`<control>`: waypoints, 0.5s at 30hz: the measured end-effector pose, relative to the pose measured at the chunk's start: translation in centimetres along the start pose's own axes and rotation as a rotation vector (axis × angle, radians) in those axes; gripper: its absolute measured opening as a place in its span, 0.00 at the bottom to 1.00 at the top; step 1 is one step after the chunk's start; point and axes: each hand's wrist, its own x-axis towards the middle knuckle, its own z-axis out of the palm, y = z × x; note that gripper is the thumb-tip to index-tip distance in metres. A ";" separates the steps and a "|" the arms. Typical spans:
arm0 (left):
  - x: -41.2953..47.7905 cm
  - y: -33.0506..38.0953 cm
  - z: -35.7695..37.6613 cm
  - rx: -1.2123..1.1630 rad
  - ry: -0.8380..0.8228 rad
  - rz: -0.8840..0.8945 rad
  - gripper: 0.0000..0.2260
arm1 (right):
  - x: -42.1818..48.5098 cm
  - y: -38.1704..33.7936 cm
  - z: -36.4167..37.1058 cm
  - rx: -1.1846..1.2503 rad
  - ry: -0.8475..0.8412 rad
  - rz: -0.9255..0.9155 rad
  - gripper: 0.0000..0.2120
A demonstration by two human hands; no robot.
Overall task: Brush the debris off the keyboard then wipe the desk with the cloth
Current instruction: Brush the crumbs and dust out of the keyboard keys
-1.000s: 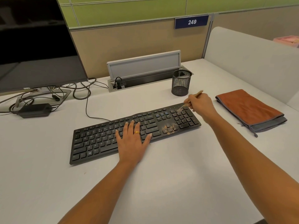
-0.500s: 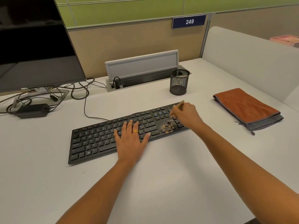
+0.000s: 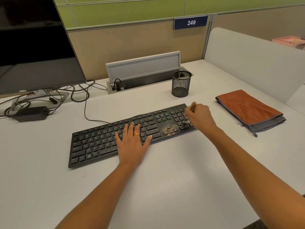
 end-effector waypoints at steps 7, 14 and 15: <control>-0.1 0.0 0.1 -0.010 0.005 -0.004 0.31 | -0.1 -1.5 0.9 0.334 -0.168 0.085 0.15; 0.0 -0.1 0.0 0.020 0.005 -0.002 0.31 | 3.9 -0.2 -1.0 0.314 0.051 0.049 0.10; 0.0 -0.1 0.0 0.019 0.004 -0.002 0.31 | 4.1 -0.1 -0.7 0.284 0.032 0.033 0.10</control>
